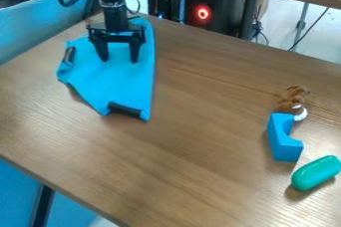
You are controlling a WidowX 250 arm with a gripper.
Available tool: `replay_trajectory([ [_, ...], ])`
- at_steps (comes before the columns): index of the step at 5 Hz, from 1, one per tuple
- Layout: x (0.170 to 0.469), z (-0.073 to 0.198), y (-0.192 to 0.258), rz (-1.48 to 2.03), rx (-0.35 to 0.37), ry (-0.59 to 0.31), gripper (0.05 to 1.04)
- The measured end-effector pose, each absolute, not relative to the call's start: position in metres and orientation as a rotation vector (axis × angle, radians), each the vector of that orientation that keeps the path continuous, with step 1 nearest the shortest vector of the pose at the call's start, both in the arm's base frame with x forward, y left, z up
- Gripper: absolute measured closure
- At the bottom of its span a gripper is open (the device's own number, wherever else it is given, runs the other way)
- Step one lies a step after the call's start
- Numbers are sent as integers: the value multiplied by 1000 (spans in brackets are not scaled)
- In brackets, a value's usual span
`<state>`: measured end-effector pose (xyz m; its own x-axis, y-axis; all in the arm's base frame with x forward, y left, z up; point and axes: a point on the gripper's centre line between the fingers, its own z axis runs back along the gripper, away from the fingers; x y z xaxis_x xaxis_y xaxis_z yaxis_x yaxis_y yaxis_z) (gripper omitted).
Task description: Move the cloth from top left to bottom of the table
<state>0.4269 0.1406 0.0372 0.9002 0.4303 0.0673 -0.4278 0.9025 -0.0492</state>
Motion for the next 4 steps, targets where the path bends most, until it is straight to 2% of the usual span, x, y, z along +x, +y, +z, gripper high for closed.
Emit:
replay_trajectory([
  [2, 372, 34, 105, 317, -50, -15, 85],
  [4, 331, 33, 91, 243, -47, 16, 85],
])
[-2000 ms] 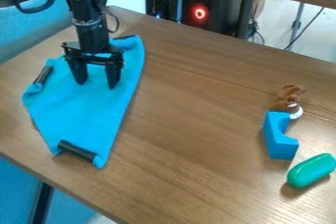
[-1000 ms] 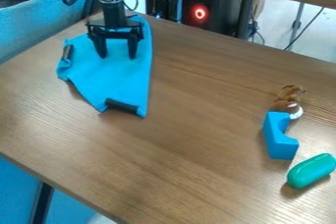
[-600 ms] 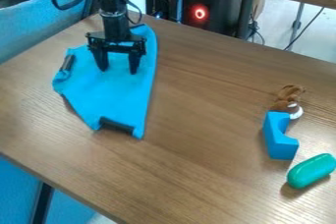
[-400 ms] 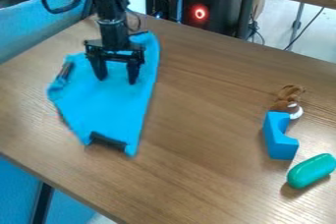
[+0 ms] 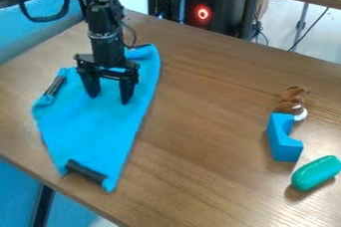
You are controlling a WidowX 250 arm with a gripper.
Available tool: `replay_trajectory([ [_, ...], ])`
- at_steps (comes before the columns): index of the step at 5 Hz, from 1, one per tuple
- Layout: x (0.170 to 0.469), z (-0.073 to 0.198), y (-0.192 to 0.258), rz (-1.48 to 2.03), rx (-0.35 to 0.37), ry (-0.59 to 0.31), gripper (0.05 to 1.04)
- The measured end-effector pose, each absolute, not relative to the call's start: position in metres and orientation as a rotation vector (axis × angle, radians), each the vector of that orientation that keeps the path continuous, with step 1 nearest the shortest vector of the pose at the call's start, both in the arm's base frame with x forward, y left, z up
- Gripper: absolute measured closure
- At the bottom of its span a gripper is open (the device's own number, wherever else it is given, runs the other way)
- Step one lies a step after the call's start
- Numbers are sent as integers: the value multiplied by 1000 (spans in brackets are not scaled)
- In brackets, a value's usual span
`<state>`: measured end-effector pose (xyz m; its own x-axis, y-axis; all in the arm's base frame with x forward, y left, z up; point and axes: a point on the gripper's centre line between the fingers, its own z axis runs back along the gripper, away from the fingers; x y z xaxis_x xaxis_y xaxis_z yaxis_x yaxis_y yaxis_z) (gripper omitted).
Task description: Move the cloth from top left to bottom of the table
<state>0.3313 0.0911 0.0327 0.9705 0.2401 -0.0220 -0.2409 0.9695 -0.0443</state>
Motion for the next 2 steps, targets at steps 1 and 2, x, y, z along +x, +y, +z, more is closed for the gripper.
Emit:
replay_trajectory([
  [1, 331, 32, 90, 243, -52, 15, 85],
  [2, 348, 35, 94, 293, -56, 11, 84],
])
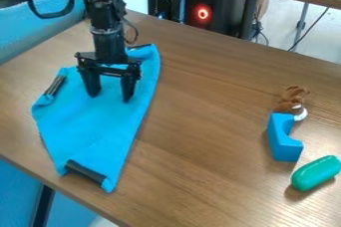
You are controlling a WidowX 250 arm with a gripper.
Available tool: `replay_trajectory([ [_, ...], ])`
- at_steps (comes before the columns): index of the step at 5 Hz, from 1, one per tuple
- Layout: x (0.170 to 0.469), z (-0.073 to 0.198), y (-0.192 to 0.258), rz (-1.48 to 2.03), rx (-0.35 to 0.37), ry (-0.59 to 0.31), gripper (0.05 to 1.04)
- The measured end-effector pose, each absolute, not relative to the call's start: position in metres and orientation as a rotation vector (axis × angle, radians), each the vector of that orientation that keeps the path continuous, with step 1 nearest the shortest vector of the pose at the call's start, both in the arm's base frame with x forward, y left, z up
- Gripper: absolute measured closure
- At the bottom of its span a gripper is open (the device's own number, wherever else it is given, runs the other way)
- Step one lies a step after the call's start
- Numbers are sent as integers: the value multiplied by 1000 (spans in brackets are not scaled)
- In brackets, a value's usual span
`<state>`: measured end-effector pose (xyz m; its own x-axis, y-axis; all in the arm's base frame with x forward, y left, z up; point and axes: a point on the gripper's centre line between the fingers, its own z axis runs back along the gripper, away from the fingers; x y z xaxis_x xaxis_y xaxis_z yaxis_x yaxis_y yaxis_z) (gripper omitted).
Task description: Move the cloth from top left to bottom of the table
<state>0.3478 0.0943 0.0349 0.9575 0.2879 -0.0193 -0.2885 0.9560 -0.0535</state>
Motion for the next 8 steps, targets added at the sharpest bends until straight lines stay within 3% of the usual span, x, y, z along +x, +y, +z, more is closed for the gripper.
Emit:
replay_trajectory([
  [3, 429, 40, 126, 493, -93, -50, 83],
  [5, 452, 45, 130, 535, -109, -78, 83],
  [8, 371, 37, 64, 343, -122, -20, 85],
])
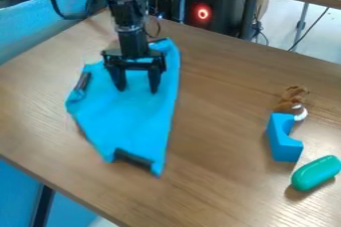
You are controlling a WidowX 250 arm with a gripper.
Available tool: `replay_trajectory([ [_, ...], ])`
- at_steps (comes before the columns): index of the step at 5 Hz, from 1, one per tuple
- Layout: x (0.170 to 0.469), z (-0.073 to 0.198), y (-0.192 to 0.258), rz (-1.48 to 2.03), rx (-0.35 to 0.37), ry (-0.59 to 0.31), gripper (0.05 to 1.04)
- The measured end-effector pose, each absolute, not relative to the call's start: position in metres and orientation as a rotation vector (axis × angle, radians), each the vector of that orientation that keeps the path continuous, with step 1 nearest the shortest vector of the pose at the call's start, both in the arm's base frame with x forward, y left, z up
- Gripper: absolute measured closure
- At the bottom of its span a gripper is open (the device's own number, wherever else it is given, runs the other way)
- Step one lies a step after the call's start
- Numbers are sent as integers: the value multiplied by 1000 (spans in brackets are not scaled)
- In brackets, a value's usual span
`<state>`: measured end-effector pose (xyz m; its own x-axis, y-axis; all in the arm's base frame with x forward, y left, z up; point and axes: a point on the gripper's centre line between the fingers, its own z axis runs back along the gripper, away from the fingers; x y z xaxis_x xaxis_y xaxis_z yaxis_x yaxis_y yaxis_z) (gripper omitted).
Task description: Move the cloth from top left to bottom of the table
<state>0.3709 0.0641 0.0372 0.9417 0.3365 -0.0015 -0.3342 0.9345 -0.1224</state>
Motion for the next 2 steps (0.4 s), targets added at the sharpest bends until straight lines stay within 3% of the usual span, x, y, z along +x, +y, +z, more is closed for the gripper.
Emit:
replay_trajectory([
  [2, 346, 38, 53, 385, -146, -53, 84],
])
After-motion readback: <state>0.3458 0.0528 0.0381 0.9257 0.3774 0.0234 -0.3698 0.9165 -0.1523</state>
